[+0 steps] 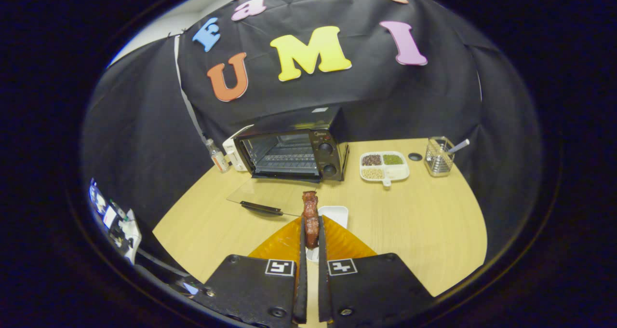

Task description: Open the toaster oven, put the food inside, and close the toaster oven door.

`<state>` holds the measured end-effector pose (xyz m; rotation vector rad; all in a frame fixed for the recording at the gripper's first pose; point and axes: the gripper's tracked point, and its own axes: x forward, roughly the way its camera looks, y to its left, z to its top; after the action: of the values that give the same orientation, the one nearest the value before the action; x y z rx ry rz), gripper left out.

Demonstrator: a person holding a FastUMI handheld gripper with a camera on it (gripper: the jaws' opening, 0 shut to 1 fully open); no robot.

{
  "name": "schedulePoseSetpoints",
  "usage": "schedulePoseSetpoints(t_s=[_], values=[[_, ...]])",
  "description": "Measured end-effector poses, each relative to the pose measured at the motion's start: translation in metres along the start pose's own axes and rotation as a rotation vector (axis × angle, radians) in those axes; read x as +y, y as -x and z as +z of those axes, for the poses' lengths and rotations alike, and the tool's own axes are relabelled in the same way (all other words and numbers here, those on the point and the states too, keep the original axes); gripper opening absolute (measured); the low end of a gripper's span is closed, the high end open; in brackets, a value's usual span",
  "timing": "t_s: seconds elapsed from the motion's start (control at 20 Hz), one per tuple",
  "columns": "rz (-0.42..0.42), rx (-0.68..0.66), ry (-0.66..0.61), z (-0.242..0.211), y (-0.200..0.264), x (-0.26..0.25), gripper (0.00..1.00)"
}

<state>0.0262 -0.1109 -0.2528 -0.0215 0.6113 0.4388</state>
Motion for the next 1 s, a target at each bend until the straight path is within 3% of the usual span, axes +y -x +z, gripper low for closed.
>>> schedulePoseSetpoints(t_s=[0.25,0.4,0.5,0.75,1.0], values=[[-0.016,-0.029,0.066,0.009,-0.013,0.056,0.12],[-0.069,-0.05,0.111,0.012,-0.042,0.072,0.12],[-0.062,-0.049,0.087,0.01,-0.067,0.088,0.12],[-0.02,-0.081,-0.076,0.024,-0.142,0.112,0.12],[0.084,-0.165,-0.396,0.046,-0.217,0.125,0.12]])
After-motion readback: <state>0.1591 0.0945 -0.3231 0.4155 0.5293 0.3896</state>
